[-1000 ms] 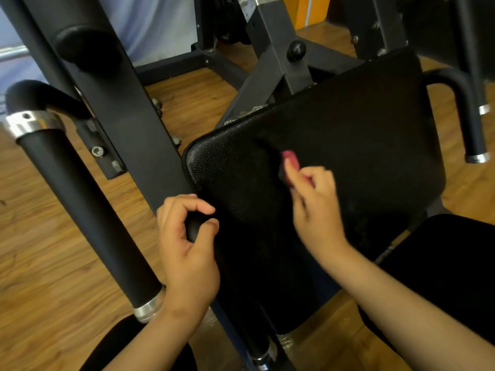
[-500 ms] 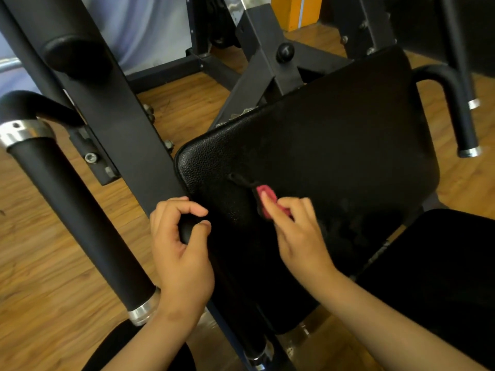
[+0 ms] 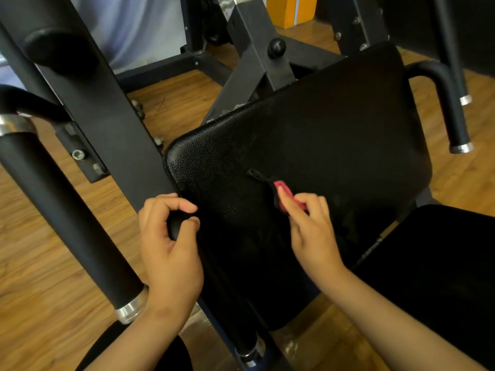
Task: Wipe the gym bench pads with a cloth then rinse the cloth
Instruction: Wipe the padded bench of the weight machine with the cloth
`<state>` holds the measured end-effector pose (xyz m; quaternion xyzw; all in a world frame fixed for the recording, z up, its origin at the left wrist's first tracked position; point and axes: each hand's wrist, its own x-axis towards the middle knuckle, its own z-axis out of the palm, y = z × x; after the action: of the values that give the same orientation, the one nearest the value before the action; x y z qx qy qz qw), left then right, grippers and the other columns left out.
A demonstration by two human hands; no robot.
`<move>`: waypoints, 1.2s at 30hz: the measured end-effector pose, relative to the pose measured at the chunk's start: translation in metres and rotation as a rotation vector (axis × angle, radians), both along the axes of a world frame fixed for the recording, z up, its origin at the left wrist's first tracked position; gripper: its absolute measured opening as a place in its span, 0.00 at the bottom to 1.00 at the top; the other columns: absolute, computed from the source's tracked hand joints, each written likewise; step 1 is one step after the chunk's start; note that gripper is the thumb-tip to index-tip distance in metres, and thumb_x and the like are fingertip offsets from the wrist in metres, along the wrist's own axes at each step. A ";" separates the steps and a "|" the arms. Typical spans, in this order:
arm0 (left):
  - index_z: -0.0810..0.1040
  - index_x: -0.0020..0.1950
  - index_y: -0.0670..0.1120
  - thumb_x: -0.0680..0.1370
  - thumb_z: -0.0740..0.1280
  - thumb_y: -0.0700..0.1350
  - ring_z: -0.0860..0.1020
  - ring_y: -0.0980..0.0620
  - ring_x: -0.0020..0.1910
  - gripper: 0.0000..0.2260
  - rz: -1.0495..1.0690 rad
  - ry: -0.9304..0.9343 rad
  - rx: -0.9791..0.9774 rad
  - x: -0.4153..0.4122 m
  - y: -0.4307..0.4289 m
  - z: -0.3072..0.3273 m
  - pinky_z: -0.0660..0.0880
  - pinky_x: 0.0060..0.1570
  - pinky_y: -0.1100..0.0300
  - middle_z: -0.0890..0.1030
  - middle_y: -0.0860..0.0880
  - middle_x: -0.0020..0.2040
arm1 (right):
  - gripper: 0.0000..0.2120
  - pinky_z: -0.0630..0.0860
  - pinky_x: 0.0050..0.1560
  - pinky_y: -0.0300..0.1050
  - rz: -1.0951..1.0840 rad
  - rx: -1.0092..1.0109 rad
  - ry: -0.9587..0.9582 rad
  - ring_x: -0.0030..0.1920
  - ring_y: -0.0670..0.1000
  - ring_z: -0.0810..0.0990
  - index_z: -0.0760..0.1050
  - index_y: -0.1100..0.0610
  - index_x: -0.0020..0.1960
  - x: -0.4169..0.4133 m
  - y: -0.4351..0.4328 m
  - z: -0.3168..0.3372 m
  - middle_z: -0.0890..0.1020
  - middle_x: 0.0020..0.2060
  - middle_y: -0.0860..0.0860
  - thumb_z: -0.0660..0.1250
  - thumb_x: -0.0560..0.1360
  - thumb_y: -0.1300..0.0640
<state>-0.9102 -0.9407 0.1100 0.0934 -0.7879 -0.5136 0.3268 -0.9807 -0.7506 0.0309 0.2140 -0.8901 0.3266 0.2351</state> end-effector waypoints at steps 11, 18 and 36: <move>0.71 0.42 0.55 0.70 0.62 0.37 0.72 0.52 0.53 0.12 0.034 -0.033 -0.022 0.001 0.003 0.003 0.66 0.54 0.66 0.72 0.58 0.44 | 0.30 0.67 0.49 0.36 -0.071 -0.063 -0.132 0.50 0.48 0.67 0.64 0.53 0.74 0.017 -0.001 -0.006 0.71 0.50 0.49 0.63 0.75 0.70; 0.71 0.42 0.56 0.70 0.62 0.40 0.71 0.55 0.50 0.10 0.004 -0.008 -0.022 0.001 0.000 0.001 0.66 0.54 0.63 0.72 0.58 0.44 | 0.17 0.61 0.51 0.19 -0.282 -0.594 -0.264 0.47 0.28 0.71 0.70 0.56 0.68 -0.004 0.022 0.032 0.71 0.48 0.48 0.60 0.80 0.63; 0.73 0.42 0.59 0.69 0.63 0.43 0.72 0.45 0.52 0.10 -0.061 0.056 0.032 -0.002 -0.007 -0.006 0.66 0.57 0.53 0.73 0.57 0.44 | 0.25 0.51 0.69 0.40 -0.396 -0.273 -0.446 0.77 0.51 0.50 0.57 0.38 0.75 0.000 0.025 0.008 0.51 0.77 0.50 0.59 0.81 0.52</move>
<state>-0.9125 -0.9480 0.1035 0.0598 -0.7726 -0.5382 0.3315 -0.9805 -0.7260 0.0387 -0.0734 -0.8920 0.4297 0.1195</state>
